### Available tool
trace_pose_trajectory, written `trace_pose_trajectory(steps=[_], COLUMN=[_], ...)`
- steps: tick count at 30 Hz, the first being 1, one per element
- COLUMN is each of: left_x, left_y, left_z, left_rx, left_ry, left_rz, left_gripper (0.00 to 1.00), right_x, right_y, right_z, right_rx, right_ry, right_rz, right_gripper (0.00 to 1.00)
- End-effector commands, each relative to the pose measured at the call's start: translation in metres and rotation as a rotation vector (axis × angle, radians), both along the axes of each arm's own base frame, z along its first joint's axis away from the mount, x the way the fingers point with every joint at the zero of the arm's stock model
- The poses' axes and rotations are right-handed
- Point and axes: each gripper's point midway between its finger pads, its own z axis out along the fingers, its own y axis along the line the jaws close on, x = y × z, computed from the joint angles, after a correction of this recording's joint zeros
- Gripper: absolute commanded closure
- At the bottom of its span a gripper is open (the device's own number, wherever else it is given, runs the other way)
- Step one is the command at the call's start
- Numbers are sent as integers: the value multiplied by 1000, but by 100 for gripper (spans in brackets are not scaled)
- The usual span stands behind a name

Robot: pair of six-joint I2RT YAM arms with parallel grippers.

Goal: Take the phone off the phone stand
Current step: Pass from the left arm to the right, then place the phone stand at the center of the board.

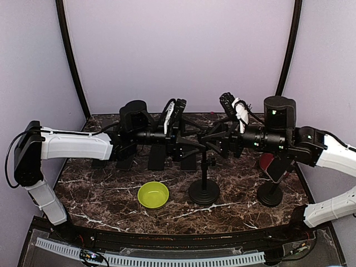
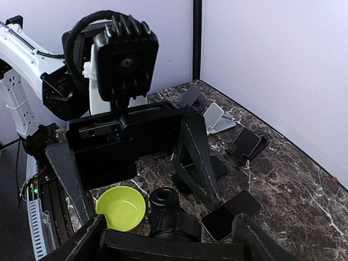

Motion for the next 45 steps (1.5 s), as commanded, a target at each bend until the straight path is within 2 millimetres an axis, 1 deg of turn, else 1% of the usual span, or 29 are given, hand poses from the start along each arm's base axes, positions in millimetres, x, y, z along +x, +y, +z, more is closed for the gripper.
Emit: trace_pose_trajectory(steps=[1, 3, 7, 10, 11, 12, 14, 16, 17, 18, 20, 25, 29, 31, 32, 33, 36, 40, 45], left_x=[0, 10, 32, 55, 65, 74, 87, 99, 103, 108, 116, 128, 128, 128, 129, 129, 129, 130, 131], left_y=[15, 21, 37, 57, 66, 74, 89, 100, 105, 111, 121, 142, 155, 160, 162, 164, 163, 157, 153], left_z=[32, 32, 30, 32, 32, 32, 39, 42, 44, 42, 47, 56, 74, 81, 82, 83, 85, 88, 94], left_rx=[-79, -85, -72, -79, -86, -88, -87, -65, -56, -38, -29, -16, -50, -69, -77, -81, -84, -68, -78], left_ry=[-56, -33, 40, 112, 140, 151, 158, 174, 183, 202, 213, 285, 335, 366, 384, 398, 422, 435, 425], left_rz=[52, 106, 228, 358, 428, 491, 615, 714, 755, 801, 875, 1020, 1073, 1098, 1109, 1121, 1131, 1122, 1103], left_gripper=[4, 2, 1, 1, 1, 1, 1, 1, 1, 1, 1, 1, 1, 1, 1, 1, 1, 1, 1], right_x=[10, 15, 29, 43, 48, 54, 65, 78, 85, 93, 108, 146, 176, 191, 199, 207, 231, 254, 282], right_y=[-4, -6, -11, -17, -19, -20, -24, -27, -27, -24, -24, -14, -2, 4, 8, 14, 23, 34, 40], right_z=[70, 72, 81, 91, 95, 95, 107, 113, 114, 112, 113, 114, 112, 111, 108, 102, 93, 84, 72], right_rx=[163, 165, 168, 184, 192, 193, 218, 235, 241, 237, 243, 249, 225, 215, 206, 191, 176, 176, 175], right_ry=[-143, -156, -186, -214, -221, -224, -238, -239, -237, -230, -224, -218, -226, -229, -232, -231, -232, -225, -225], right_rz=[-66, -92, -174, -255, -276, -300, -348, -387, -401, -415, -446, -502, -548, -574, -587, -599, -637, -657, -696], right_gripper=[41, 42, 42, 43, 43, 44, 44, 45, 45, 45, 46, 46, 47, 47, 47, 48, 48, 49, 49])
